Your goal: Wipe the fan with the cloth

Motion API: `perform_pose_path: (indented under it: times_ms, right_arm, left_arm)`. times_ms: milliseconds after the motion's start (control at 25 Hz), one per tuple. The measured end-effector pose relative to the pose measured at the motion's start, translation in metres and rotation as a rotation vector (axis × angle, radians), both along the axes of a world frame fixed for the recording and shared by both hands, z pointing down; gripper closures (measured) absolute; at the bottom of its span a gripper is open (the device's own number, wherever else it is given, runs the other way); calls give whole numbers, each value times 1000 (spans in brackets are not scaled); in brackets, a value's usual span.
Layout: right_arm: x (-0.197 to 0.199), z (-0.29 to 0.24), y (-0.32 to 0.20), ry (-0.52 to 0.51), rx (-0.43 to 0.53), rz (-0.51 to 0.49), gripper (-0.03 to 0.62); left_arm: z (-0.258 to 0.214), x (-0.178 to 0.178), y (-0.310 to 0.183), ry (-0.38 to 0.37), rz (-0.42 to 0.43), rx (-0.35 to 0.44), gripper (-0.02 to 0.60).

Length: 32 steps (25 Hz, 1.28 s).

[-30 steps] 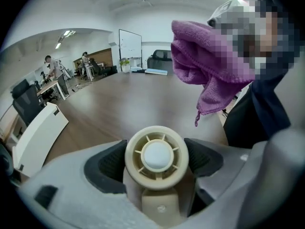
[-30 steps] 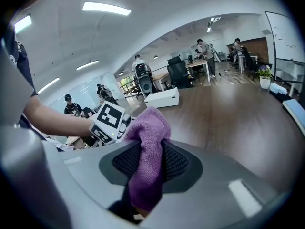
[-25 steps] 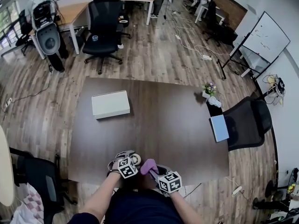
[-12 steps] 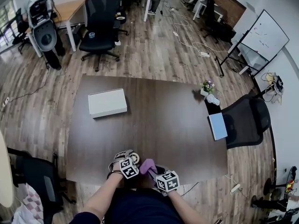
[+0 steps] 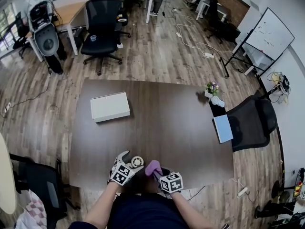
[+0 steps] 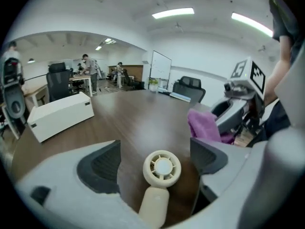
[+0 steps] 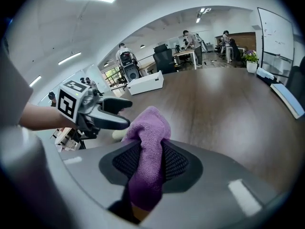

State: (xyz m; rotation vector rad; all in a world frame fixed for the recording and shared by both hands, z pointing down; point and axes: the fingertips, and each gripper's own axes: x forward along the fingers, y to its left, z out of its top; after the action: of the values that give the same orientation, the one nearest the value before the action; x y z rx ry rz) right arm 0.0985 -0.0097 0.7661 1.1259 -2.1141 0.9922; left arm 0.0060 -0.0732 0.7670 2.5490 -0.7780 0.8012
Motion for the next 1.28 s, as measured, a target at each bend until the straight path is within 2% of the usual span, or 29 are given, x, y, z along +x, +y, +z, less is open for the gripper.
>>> perform_pose_path:
  times_ms: [320,440,560,640,760,880,920,1120,1280]
  right_arm:
    - [3,23,-20,42,-41,31,462]
    - [3,37,-25,65,-63,33,462]
    - [2,52,-28,84,-89,36,462]
    - [3,60,-28,100,-105,43,462]
    - [6,64,-29,125,-111,56,459]
    - [9,65,-30,135,-111,72,450]
    - [10,65,-31,133,-111,76,441]
    - [10,59,-33,90,-99,90,359]
    - [11,42,-31,49,-66,103,290]
  left_arm:
    - [-68,-73,-9,215,-351,41,126]
    - [-90,-91,-6,272,-428,72,135]
    - [-108,-103,-4,299,-466,106,155]
    - [-123,-113,-2,313,-491,139,205]
    - [-146,-126,1,329,-533,210,352]
    - [-160,-137,3,311,-579,284,577]
    - [-162,-138,4,309,-586,295,594]
    - [-163,-139,5,303,-591,297,591]
    - [-157,-135,7,313,-585,253,591]
